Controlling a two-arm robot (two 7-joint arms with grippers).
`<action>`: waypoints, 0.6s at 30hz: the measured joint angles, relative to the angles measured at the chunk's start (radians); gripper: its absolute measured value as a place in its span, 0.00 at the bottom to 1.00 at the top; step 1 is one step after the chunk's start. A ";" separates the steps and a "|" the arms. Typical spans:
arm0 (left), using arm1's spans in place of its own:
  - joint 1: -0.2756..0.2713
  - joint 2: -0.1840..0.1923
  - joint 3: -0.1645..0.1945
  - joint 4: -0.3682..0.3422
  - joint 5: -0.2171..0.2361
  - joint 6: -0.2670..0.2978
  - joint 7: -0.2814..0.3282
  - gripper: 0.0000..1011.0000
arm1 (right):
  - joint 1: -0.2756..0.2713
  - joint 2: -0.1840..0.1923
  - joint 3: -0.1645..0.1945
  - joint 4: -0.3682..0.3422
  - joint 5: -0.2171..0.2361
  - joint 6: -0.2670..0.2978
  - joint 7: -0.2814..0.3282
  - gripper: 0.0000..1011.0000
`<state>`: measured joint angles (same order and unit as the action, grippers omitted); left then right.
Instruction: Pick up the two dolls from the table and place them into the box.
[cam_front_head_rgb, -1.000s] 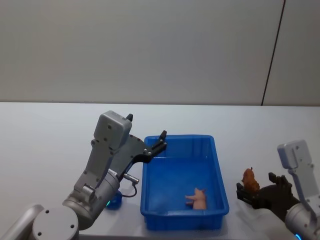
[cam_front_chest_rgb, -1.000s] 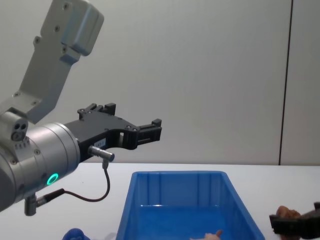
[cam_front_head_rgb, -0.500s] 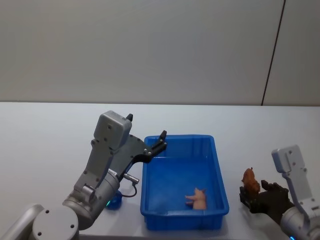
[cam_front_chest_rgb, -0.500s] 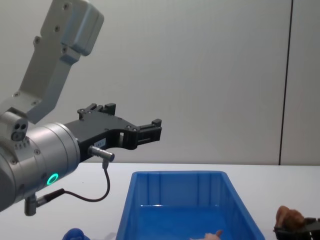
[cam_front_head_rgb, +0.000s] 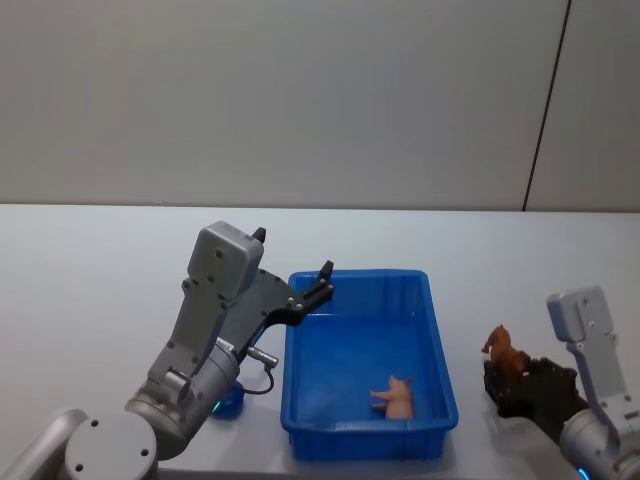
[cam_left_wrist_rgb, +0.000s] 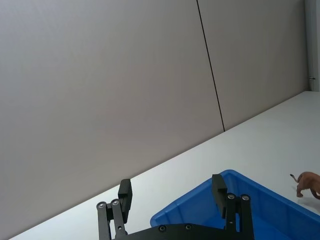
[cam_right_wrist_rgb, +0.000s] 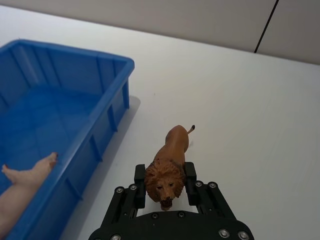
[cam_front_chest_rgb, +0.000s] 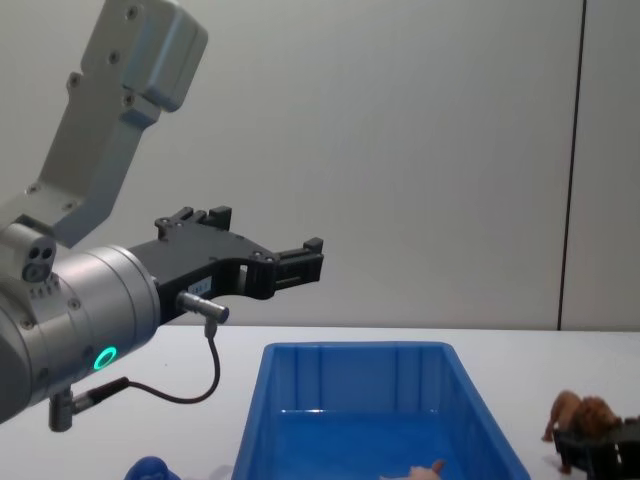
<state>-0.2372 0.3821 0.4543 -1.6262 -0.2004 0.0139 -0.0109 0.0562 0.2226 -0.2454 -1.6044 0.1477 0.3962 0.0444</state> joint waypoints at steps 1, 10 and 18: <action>0.000 0.000 0.000 0.000 0.000 0.000 0.000 0.99 | -0.001 0.000 0.000 -0.002 0.000 -0.005 -0.001 0.43; 0.000 0.000 0.000 0.000 0.000 0.000 0.000 0.99 | -0.009 0.000 0.006 -0.055 0.013 -0.070 -0.003 0.43; 0.000 0.000 0.000 0.000 0.000 0.000 0.000 0.99 | -0.011 0.000 0.005 -0.136 0.036 -0.084 0.044 0.43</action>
<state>-0.2372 0.3821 0.4542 -1.6262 -0.2004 0.0138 -0.0110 0.0456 0.2223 -0.2402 -1.7401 0.1838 0.3125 0.0882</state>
